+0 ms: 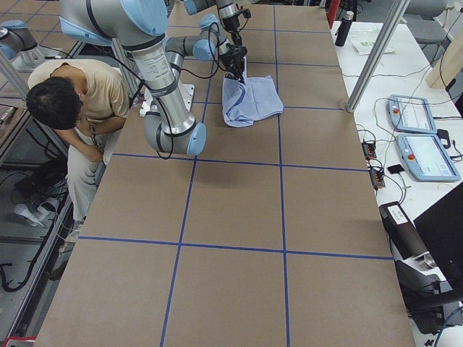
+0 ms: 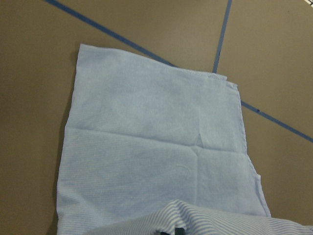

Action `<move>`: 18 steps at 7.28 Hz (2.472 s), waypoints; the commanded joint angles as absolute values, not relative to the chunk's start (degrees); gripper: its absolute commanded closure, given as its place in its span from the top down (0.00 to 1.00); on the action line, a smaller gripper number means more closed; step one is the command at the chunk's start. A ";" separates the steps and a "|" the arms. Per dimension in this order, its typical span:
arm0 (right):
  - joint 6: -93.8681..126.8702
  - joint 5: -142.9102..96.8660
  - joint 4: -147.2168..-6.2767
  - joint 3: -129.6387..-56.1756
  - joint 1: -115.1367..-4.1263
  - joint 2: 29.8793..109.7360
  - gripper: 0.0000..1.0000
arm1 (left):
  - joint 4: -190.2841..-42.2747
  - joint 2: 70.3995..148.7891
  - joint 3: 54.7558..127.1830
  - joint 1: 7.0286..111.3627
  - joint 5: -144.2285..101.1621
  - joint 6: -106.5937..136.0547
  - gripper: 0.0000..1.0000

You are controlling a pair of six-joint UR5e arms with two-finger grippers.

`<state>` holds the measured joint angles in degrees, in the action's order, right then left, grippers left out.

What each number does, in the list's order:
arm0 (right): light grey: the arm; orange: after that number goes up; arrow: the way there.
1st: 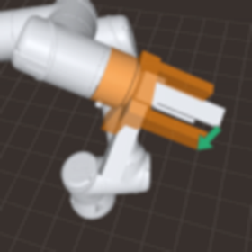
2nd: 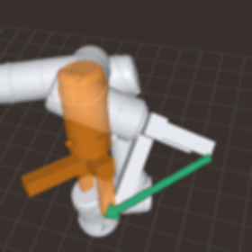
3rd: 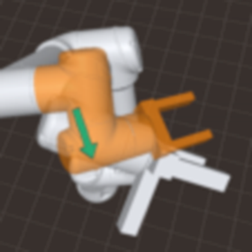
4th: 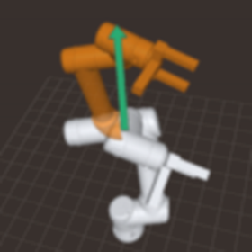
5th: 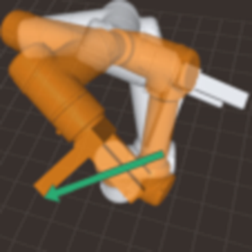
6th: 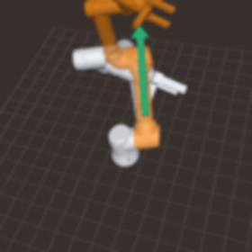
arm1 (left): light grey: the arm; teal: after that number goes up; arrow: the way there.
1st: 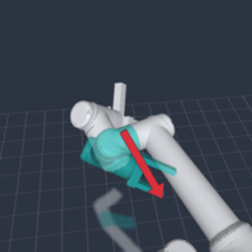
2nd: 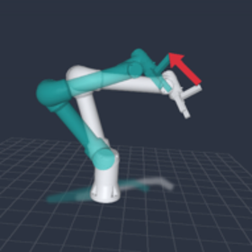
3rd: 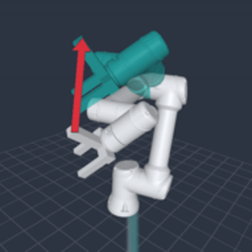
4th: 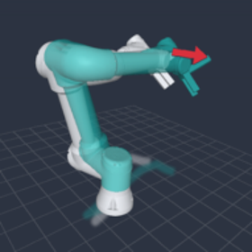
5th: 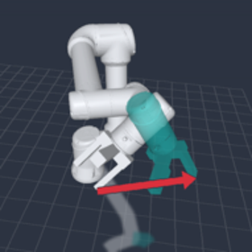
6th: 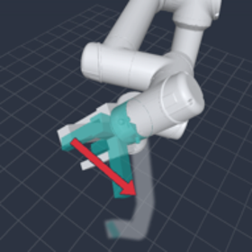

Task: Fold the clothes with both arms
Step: 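Lift the near edge with both grippers and fold it away from the robot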

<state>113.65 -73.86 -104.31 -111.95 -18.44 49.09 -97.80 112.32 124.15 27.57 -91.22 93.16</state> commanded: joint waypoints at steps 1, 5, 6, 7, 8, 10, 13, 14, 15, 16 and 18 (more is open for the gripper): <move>110.05 -74.18 -100.56 -102.97 -21.87 44.41 0.00 | -98.43 116.18 116.67 32.67 -91.85 88.88 0.00; 103.64 -76.63 -87.47 -85.72 -25.39 39.91 0.00 | -108.51 120.23 97.16 35.33 -91.50 84.20 0.00; 102.67 -77.86 -87.28 -84.13 -26.01 39.47 0.00 | -109.68 120.23 95.47 35.25 -91.49 84.20 0.00; 102.31 -78.57 -84.84 -80.98 -26.36 38.24 0.00 | -109.95 120.23 94.58 35.24 -91.49 83.16 0.00; 101.52 -78.57 -81.07 -76.16 -26.63 36.32 0.00 | -109.95 120.15 94.05 35.24 -91.49 83.06 0.00; 98.72 -79.62 -80.16 -73.66 -27.16 35.16 0.00 | -110.04 120.15 93.00 35.24 -91.49 83.14 0.00; 93.46 -80.77 -80.16 -72.51 -27.68 35.07 0.56 | -114.07 119.80 90.53 35.24 -91.49 81.06 0.65; 91.60 -82.34 -80.16 -72.42 -28.38 34.89 1.00 | -114.43 119.71 90.61 35.42 -91.49 75.90 1.00; 91.23 -84.09 -80.24 -72.33 -29.69 34.20 1.00 | -114.43 119.62 91.05 35.59 -91.76 74.89 1.00; 88.45 -88.98 -80.59 -72.33 -32.06 33.06 1.00 | -114.26 119.62 91.58 36.47 -92.45 72.01 1.00; 83.79 -98.47 -82.34 -73.55 -36.80 32.87 1.00 | -113.38 115.18 98.04 41.11 -99.80 60.53 1.00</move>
